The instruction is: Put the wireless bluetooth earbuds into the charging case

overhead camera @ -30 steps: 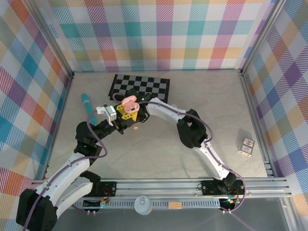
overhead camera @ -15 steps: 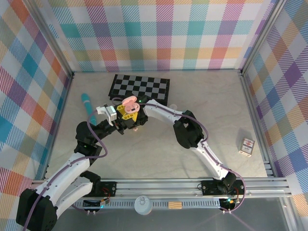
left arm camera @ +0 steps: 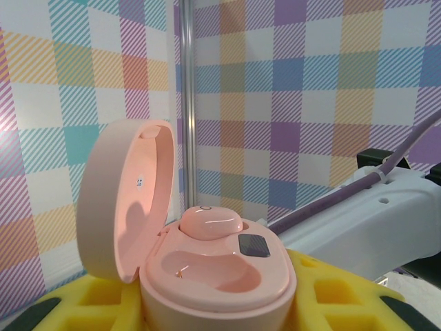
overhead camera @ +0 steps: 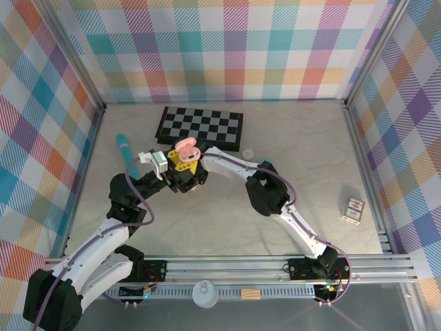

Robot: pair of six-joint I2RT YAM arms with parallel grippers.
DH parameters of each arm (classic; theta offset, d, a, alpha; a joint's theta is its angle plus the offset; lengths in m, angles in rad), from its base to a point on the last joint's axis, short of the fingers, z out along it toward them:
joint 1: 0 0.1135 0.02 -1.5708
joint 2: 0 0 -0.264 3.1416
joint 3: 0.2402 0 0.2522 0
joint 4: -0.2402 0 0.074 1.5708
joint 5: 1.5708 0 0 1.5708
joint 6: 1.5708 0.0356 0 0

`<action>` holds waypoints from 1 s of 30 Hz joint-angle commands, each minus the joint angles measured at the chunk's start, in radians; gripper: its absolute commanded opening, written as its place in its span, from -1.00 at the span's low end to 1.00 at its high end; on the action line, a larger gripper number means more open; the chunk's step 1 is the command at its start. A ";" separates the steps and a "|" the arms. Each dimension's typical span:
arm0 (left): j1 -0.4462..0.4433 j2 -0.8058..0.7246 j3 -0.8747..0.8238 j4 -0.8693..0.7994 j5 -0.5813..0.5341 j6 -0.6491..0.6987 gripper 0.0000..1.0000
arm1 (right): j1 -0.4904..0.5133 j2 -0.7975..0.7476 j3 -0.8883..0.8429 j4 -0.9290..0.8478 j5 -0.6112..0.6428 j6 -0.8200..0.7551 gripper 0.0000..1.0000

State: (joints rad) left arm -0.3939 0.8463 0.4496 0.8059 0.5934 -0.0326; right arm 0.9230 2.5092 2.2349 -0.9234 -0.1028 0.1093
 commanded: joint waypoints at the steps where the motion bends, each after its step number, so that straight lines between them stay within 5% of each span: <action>1: 0.010 -0.003 0.017 0.029 0.019 0.002 -0.38 | 0.000 0.019 0.024 -0.050 0.036 -0.068 -0.18; 12: 0.010 0.000 0.014 0.034 0.016 0.000 -0.38 | -0.001 -0.005 -0.009 -0.057 0.063 -0.200 -0.37; 30: 0.010 0.013 0.016 0.034 0.020 0.004 -0.38 | -0.027 -0.070 -0.049 -0.020 0.054 -0.052 -0.70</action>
State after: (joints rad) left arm -0.3939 0.8593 0.4496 0.8062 0.5934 -0.0326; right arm 0.9157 2.5023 2.2253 -0.9474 -0.0414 -0.0048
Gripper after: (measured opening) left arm 0.368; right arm 0.152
